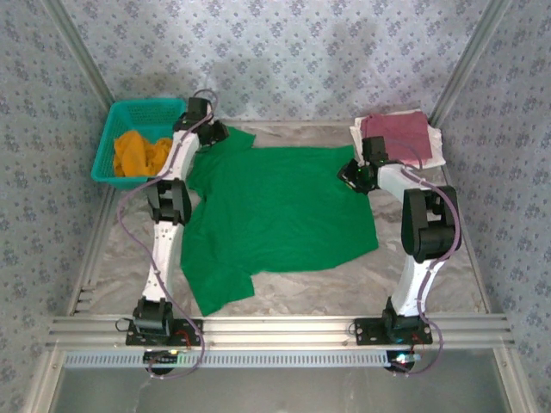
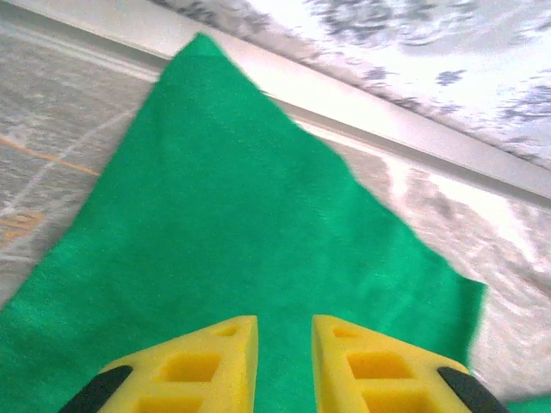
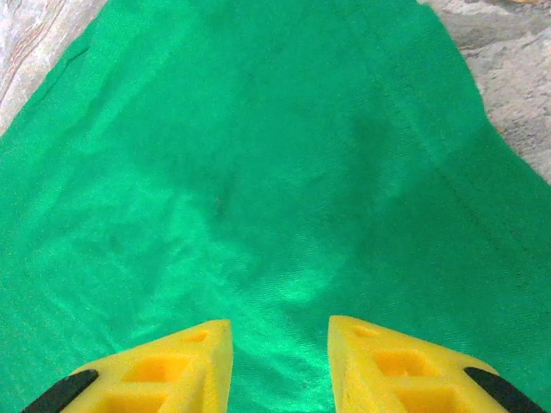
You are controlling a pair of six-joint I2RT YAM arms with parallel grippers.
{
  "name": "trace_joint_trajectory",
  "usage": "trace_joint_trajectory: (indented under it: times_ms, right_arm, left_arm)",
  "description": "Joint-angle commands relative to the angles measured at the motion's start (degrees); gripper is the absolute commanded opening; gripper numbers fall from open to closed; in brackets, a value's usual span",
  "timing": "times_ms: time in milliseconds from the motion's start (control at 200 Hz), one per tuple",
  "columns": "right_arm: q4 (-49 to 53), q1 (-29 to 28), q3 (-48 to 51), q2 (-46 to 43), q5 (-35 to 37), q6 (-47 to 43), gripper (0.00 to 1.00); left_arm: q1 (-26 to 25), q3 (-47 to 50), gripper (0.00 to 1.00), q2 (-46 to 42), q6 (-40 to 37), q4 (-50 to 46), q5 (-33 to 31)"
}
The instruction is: Fold and stack the t-shirts
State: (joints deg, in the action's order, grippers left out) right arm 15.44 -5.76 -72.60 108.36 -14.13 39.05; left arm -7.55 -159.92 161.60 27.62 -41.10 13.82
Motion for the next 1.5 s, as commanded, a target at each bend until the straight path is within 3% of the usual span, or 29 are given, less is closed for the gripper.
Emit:
trace_joint_trajectory:
  times_ms: [0, 35, 75, 150, 230, 270, 380, 475, 565, 754, 874, 974, 1109, 1289, 1494]
  right_arm:
    - [3.5, 0.1, -2.2, -0.2, 0.6, -2.6, 0.33]
    - [4.4, 0.1, -3.8, 0.6, 0.3, -4.6, 0.22]
    - [5.9, -0.2, -5.8, 1.5, 0.7, -5.5, 0.00]
    - [6.2, -1.0, -7.8, 2.4, 0.2, -6.2, 0.00]
    - [6.8, -2.4, -9.0, 2.9, 1.7, -6.8, 0.00]
    - [7.3, -3.0, -9.4, 3.1, 2.5, -7.2, 0.00]
    - [9.5, -4.0, -9.9, 3.6, 4.4, -8.4, 0.00]
    - [11.1, -4.6, -9.8, 3.9, 6.0, -10.3, 0.00]
    - [12.3, -5.1, -10.0, 4.6, 7.5, -12.0, 0.00]
    - [12.4, -4.0, -9.8, 6.9, 5.0, -11.0, 0.00]
    - [5.7, -1.4, -6.3, 8.5, -1.1, -6.3, 0.00]
    - [4.2, -1.0, -6.1, 9.8, -0.7, -4.2, 0.00]
    - [-1.7, 1.4, -2.3, 9.8, -1.5, 2.6, 0.00]
    - [-5.4, 3.1, -3.0, 11.8, -3.5, 6.9, 0.00]
    - [-6.4, 3.4, -8.5, 15.0, -4.0, 12.4, 0.00]
  left_arm:
    - [-1.4, -3.9, 0.25, -5.7, -3.6, -8.3, 0.8]
    - [-2.4, -3.5, 0.23, -8.4, -5.4, -10.3, -1.3]
    - [-3.8, -1.6, 0.21, -12.5, -7.7, -11.6, -4.0]
    - [-6.8, 12.7, 0.20, -25.1, -9.9, -4.8, -7.1]
    - [-8.0, 45.6, 0.22, -44.8, -5.3, 18.0, -7.9]
    - [-8.1, 59.0, 0.23, -52.9, -3.3, 24.6, -9.8]
    - [-10.1, 78.4, 0.25, -66.9, -2.2, 26.0, -16.4]
    - [-11.5, 87.9, 0.25, -69.6, -2.3, 25.7, -16.7]
    - [-9.9, 89.6, 0.20, -67.0, -1.9, 20.7, -18.4]
    - [-7.3, 93.8, 0.20, -63.5, -0.5, 25.1, -18.5]
    - [-6.8, 90.4, 0.12, -56.1, -1.9, 25.6, -13.9]
    - [-6.9, 85.2, 0.05, -49.6, -3.0, 23.1, -12.4]
    - [-6.9, 80.8, 0.06, -44.4, -1.8, 23.8, -11.1]
    - [-6.1, 69.3, 0.07, -35.2, -1.0, 21.0, -9.2]
    - [-5.4, 45.9, 0.07, -22.7, -2.7, 12.1, -7.0]
